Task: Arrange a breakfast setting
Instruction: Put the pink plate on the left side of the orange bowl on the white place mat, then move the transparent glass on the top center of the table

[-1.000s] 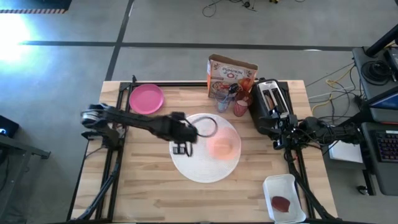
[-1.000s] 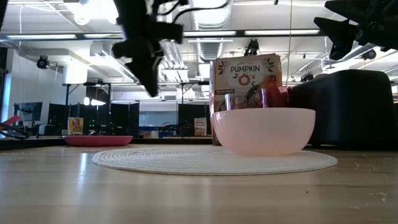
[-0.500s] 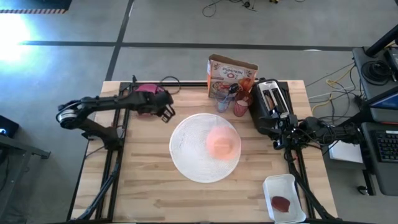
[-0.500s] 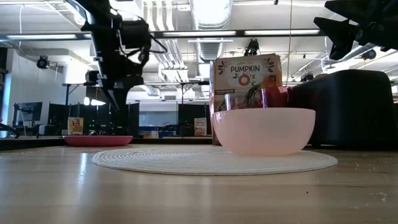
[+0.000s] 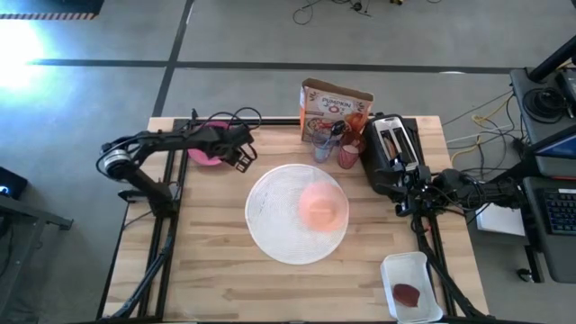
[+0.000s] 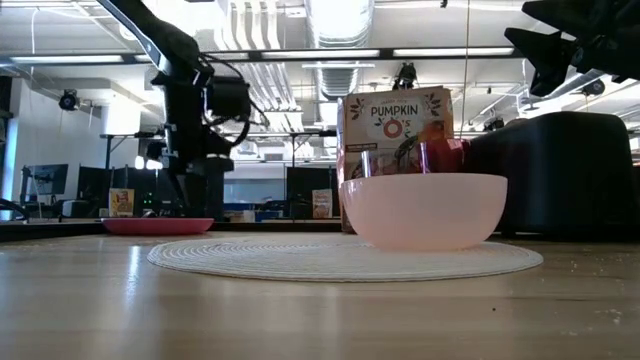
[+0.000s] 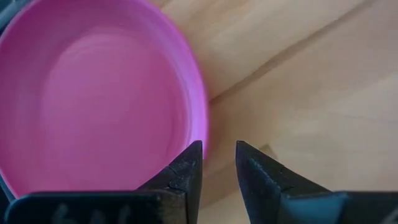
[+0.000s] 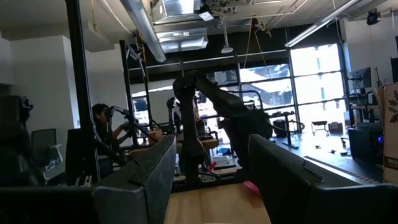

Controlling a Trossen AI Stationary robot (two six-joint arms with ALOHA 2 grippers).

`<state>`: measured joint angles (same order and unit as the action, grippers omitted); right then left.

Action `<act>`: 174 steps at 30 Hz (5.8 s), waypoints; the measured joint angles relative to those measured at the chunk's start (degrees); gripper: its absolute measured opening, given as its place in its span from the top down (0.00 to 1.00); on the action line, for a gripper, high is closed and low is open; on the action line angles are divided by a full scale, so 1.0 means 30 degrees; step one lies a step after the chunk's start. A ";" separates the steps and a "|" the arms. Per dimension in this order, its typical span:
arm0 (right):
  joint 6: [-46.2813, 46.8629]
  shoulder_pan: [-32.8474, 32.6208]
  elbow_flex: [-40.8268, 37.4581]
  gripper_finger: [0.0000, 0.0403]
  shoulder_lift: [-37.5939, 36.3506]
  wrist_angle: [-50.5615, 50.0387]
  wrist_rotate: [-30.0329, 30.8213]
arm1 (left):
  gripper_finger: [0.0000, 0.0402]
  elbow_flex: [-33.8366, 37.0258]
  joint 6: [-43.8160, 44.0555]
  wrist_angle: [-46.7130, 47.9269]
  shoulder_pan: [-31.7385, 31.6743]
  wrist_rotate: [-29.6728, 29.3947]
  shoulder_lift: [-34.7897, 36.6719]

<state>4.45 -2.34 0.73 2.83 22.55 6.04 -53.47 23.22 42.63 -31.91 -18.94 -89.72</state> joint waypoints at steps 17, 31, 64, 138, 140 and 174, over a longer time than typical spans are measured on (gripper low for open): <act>0.0000 -0.0001 -0.0004 0.52 -0.0004 0.0004 0.0000 | 0.79 -0.0015 -0.0092 -0.0470 -0.1050 0.0629 -0.1684; 0.0000 -0.0004 -0.0002 0.52 -0.0007 0.0005 0.0007 | 0.82 -0.0038 -0.1574 -0.1761 -0.1113 0.0483 -0.3092; 0.0000 0.0002 -0.0006 0.52 -0.0005 0.0001 0.0000 | 1.00 -0.6106 0.0528 0.1284 1.1526 -0.0237 -0.3005; 0.0000 -0.0004 -0.0002 0.52 -0.0007 0.0005 0.0000 | 0.79 -0.9734 -0.2979 0.0526 1.6197 -0.1552 -0.5472; 0.0000 -0.0004 -0.0003 0.52 -0.0007 0.0000 0.0004 | 0.79 -0.9668 -0.3550 0.0235 1.5940 -0.1566 -0.5475; 0.0000 0.0003 -0.0001 0.52 -0.0007 0.0000 0.0006 | 0.79 -0.7863 -1.2458 -0.8741 1.0914 -0.1638 -0.4939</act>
<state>4.45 -2.33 0.73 2.81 22.55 6.06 -77.06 -14.15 16.41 0.84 -23.85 -104.54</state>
